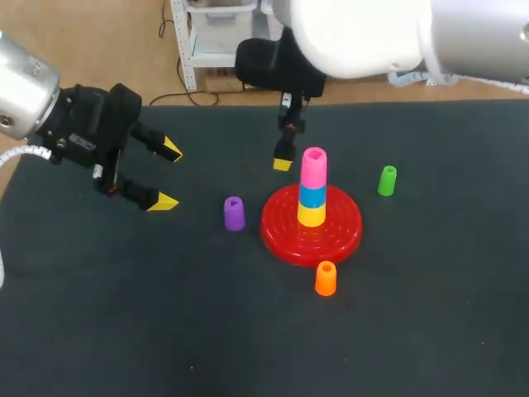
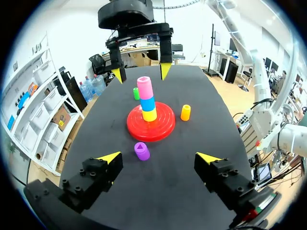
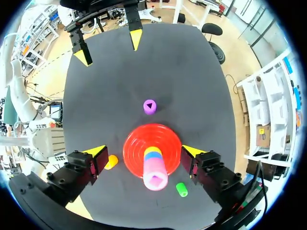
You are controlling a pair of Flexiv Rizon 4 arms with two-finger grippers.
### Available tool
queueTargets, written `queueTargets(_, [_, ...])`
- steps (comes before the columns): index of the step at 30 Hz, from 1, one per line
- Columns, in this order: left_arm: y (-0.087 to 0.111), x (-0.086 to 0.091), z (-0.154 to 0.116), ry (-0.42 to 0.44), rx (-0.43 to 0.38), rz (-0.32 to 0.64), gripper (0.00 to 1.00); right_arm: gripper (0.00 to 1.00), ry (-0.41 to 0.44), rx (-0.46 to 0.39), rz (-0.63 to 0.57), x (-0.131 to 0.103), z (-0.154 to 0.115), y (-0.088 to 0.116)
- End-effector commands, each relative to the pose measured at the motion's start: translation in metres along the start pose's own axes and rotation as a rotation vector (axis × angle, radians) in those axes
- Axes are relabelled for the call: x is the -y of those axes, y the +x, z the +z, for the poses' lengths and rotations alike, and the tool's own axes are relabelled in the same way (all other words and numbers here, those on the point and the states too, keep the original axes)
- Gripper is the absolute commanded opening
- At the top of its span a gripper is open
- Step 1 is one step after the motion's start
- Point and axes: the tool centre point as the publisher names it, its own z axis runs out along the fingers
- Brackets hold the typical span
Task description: Pick up and stack the cylinders on the red base in this order: pink,purple,orange,green
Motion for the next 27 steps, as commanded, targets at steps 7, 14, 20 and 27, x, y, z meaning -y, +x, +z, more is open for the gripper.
queueTargets(7, [0.0,0.0,0.001,-0.001,-0.001,0.0,1.0,1.0,-0.052,-0.012,-0.027,0.0,0.033,-0.027])
queueTargets(14, [0.0,0.0,0.001,-0.001,-0.001,0.0,1.0,1.0,-0.029,-0.036,-0.07,-0.003,0.047,-0.04])
queueTargets(20, [0.0,0.0,0.001,-0.001,-0.001,0.0,1.0,1.0,-0.061,-0.025,-0.101,-0.004,0.056,-0.05])
queueTargets(27, [0.0,0.0,0.001,-0.001,-0.001,0.0,1.0,1.0,-0.045,0.002,-0.076,-0.003,0.049,-0.048])
